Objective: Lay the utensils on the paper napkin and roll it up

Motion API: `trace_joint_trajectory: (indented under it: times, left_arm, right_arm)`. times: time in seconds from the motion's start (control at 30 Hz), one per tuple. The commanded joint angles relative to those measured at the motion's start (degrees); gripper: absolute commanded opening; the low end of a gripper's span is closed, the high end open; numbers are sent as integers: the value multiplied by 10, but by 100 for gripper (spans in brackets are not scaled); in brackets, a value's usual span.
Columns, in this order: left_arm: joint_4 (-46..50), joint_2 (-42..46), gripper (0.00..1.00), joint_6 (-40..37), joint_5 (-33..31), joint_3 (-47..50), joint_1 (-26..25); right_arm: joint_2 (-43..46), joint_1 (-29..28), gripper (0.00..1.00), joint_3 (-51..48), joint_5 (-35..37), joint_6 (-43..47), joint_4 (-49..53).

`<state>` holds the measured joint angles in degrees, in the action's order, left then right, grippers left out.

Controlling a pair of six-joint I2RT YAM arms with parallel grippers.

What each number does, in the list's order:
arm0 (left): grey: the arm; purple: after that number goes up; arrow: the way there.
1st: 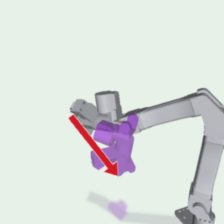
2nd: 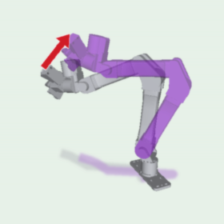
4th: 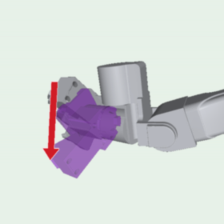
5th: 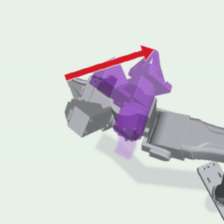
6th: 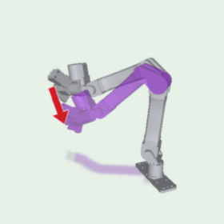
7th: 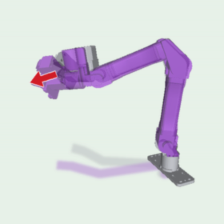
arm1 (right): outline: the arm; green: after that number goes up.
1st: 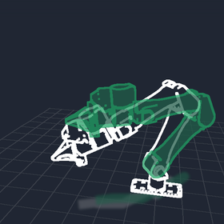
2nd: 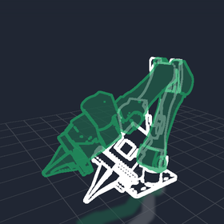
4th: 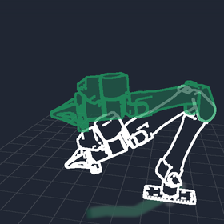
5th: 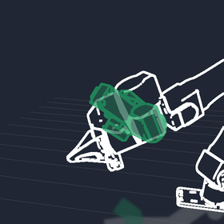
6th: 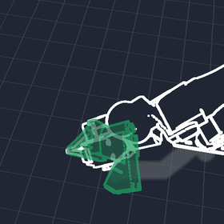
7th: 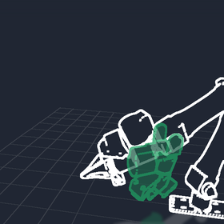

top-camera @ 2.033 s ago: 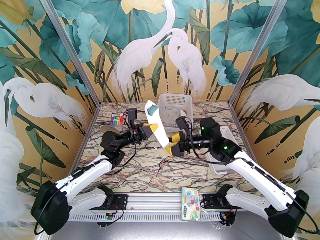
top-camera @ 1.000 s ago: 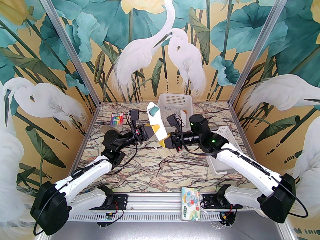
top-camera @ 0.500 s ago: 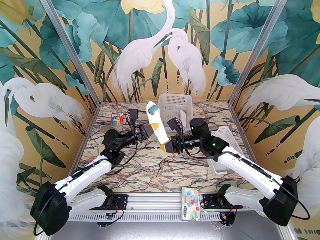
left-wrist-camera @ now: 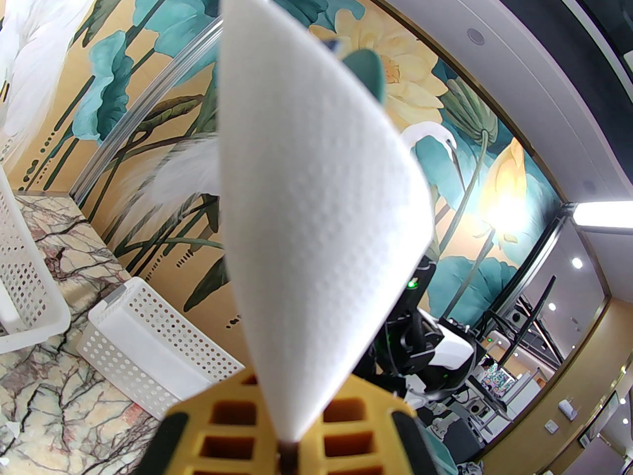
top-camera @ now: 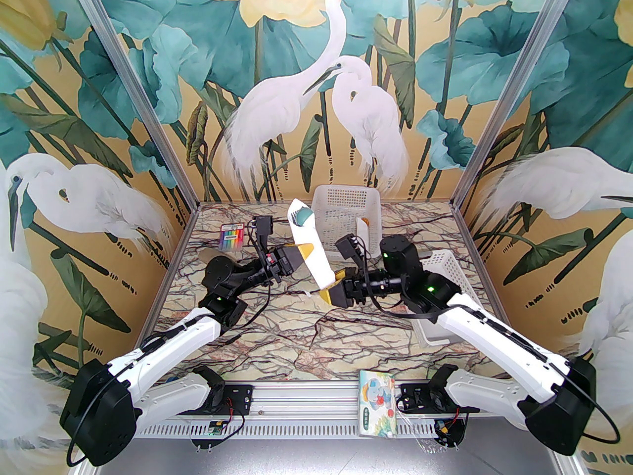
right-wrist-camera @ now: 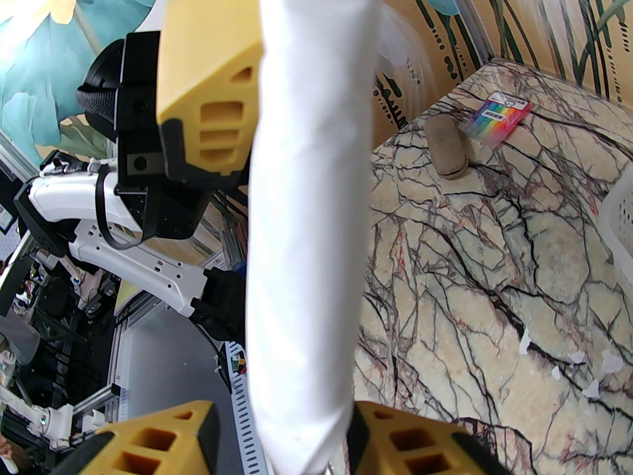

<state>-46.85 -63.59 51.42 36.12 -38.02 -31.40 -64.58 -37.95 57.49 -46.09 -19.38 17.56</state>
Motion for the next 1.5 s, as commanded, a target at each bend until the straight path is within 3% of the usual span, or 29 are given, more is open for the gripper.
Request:
trace_joint_trajectory:
  times: [0.0,0.27,0.4,0.67,0.83,0.9,1.0,1.27,1.47]
  left_arm:
    - [-28,8,0,4,11,-13,4]
    - [-30,7,0,1,28,-8,4]
    - [-30,7,0,1,30,-6,3]
    - [-15,8,0,-3,12,-3,4]
    - [6,14,0,-4,-1,-3,4]
    - [16,20,8,-7,-2,-3,6]
    - [20,32,18,-4,3,1,14]
    - [0,61,63,22,11,30,27]
    - [-65,33,75,61,33,41,21]
  right_arm:
    - [1,15,59,36,12,13,21]
    - [-52,13,60,106,-33,20,14]
    - [-76,4,54,128,-36,23,8]
    - [-94,-13,30,128,-29,11,-8]
    - [-85,-13,7,101,-20,-9,-24]
    - [-78,-12,0,94,-15,-11,-24]
    - [-65,-6,0,76,-12,-17,-33]
    - [-48,-4,0,61,-44,-26,-67]
    - [-57,-17,0,57,-49,-40,-106]
